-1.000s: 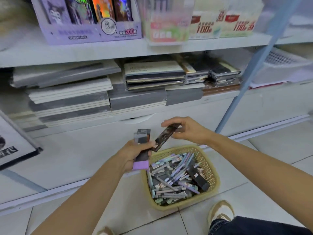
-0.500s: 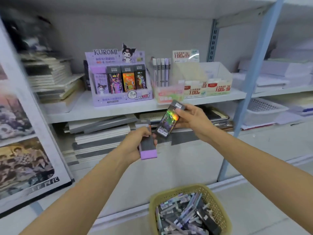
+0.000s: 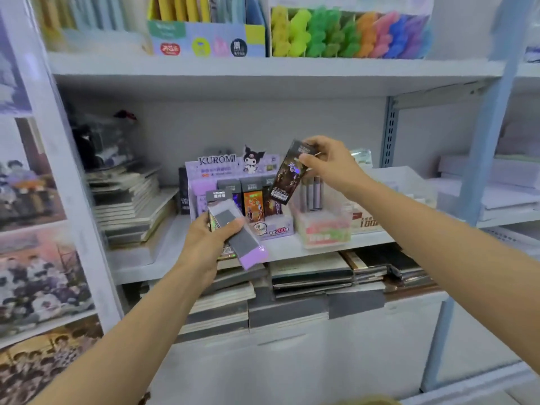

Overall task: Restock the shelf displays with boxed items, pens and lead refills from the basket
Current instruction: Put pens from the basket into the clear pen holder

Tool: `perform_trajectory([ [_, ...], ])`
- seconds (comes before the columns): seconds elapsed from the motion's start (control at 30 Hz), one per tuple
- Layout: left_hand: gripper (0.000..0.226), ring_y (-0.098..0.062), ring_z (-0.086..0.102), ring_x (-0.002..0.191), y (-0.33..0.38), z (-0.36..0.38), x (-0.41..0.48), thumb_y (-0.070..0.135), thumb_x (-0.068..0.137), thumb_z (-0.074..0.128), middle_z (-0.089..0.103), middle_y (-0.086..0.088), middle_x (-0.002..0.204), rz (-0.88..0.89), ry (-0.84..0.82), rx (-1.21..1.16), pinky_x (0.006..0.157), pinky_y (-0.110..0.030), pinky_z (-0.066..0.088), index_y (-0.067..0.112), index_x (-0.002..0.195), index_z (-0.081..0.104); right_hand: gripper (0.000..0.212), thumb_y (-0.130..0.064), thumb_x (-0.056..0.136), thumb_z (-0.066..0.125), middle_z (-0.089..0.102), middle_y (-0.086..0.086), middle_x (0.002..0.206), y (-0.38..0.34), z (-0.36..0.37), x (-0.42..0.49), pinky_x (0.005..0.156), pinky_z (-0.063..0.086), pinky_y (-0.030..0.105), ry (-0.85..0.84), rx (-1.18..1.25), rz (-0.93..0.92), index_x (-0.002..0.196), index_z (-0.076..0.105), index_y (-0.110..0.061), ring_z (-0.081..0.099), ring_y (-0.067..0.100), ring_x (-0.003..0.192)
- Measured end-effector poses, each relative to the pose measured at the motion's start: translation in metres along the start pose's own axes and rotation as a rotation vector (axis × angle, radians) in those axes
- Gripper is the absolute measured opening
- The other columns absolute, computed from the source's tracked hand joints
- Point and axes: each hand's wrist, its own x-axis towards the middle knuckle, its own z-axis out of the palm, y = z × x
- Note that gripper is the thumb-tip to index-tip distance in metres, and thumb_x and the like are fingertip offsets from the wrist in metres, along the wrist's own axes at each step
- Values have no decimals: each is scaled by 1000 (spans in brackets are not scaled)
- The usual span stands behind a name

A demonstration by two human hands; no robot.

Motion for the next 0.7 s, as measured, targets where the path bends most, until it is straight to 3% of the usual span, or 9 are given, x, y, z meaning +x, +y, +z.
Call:
perform_trajectory([
  [0.03,42,-30,64,107,1,-3,5,8,81,72,68,-15,115,17,-3,9,92,-42,52,9,121,57,23,-8,93,60,66,11,104,2,4,8,66,58,28,-30,-81,-5,115,59,-9,67,20,81],
  [0.13,42,-20,68,96,0,-8,21,8,80,74,71,-6,108,66,-13,52,78,-31,54,15,118,59,23,-12,93,61,67,10,108,11,19,26,85,55,40,-146,-266,11,116,59,-11,68,29,92],
  [0.27,41,-9,71,83,-5,-14,38,8,75,77,75,5,94,92,-37,73,63,-19,54,17,112,61,21,-11,91,64,66,5,111,23,40,37,97,49,41,-256,-387,-29,112,62,-12,63,23,103],
  [0.4,38,-9,70,87,-12,-21,50,10,74,79,75,7,95,98,-27,89,65,-19,54,23,106,63,21,-10,90,65,66,5,106,25,45,45,94,51,40,-331,-463,-50,111,63,-11,62,20,96],
  [0.53,38,-2,69,84,-19,-24,56,10,77,78,74,16,93,100,-20,101,70,-20,52,30,104,60,19,-9,91,64,66,8,113,23,36,55,97,50,42,-475,-510,-78,109,61,-11,63,22,104],
  [0.63,40,1,69,84,-22,-24,56,12,79,77,72,21,92,77,-44,115,65,-14,51,33,107,57,17,-9,90,65,66,8,111,23,35,58,97,50,43,-483,-521,-91,106,61,-14,63,23,103],
  [0.7,39,-6,70,90,-22,-23,56,11,80,76,73,15,97,65,-62,139,66,-15,53,31,108,57,17,-8,90,64,66,9,111,25,36,60,95,50,44,-470,-539,-105,107,63,-13,63,24,102],
])
